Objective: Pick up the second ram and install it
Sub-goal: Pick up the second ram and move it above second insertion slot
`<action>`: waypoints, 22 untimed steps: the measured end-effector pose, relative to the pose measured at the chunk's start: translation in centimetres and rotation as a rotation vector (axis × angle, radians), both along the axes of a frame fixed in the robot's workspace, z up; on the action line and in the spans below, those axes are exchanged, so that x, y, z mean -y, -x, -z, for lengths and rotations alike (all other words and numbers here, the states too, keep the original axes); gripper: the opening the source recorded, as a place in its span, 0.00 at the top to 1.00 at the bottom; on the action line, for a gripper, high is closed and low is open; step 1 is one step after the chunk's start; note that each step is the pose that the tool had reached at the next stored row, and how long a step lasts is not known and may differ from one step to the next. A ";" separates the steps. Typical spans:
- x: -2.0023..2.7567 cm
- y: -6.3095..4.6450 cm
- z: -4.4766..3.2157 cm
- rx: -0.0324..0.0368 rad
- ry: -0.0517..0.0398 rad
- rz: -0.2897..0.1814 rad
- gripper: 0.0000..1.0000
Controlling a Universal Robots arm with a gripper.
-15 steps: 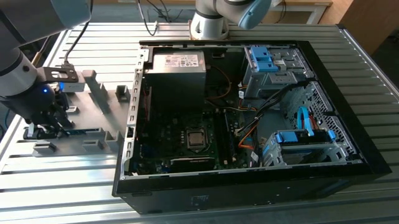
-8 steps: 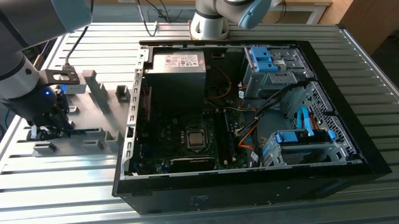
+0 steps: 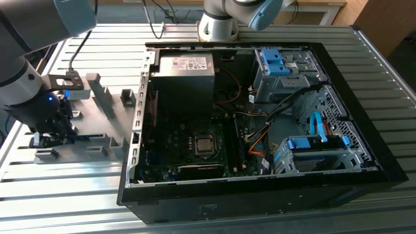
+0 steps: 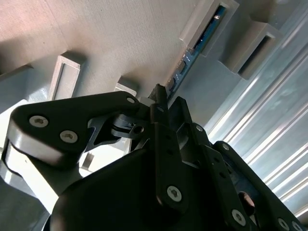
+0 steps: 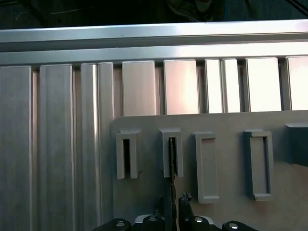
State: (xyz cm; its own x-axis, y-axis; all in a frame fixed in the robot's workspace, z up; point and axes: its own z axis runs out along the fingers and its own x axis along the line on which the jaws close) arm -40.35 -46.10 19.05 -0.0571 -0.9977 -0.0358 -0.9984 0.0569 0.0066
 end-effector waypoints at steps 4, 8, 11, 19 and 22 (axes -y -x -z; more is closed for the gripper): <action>-0.06 0.0 0.12 0.0000 0.0001 -0.012 0.74; -0.24 0.0 0.20 0.0001 -0.0001 -0.020 0.74; -0.30 0.0 0.24 0.0001 0.0000 -0.021 0.74; -0.16 0.0 0.33 0.0028 0.0001 -0.024 0.82; 0.09 0.1 0.40 0.0097 0.0001 -0.028 0.82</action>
State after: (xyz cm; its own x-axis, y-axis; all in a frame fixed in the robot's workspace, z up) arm -40.48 -46.19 18.66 -0.0287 -0.9989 -0.0361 -0.9996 0.0288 -0.0031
